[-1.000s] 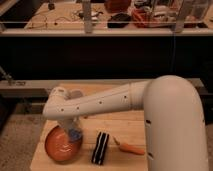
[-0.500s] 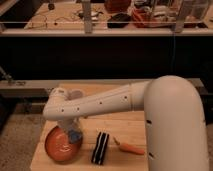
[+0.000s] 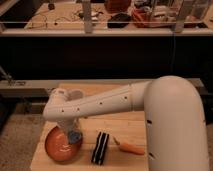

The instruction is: Place the white sponge in the ceramic bowl

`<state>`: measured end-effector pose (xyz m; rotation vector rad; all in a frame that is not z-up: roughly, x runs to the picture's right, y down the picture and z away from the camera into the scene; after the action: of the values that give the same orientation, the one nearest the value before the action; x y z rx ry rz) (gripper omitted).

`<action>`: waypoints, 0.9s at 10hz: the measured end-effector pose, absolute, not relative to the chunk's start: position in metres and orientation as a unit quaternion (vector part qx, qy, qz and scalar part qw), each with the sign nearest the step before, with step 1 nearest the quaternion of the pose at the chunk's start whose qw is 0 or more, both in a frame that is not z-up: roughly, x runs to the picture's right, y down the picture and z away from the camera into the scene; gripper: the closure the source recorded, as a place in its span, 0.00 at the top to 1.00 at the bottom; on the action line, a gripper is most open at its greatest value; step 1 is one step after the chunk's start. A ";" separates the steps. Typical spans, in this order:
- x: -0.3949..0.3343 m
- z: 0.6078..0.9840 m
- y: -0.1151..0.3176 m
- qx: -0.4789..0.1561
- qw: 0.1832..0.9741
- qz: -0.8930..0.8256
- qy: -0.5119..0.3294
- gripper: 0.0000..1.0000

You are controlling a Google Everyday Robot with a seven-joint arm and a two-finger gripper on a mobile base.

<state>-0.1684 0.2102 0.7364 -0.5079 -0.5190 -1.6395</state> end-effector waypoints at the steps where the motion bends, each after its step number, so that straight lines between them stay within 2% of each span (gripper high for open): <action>1: -0.168 0.736 0.210 -0.221 0.624 -0.715 -0.226 0.00; 9: -0.169 0.733 0.216 -0.221 0.621 -0.715 -0.233 0.00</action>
<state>-0.1695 0.2161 0.7334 -0.5078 -0.5355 -1.6447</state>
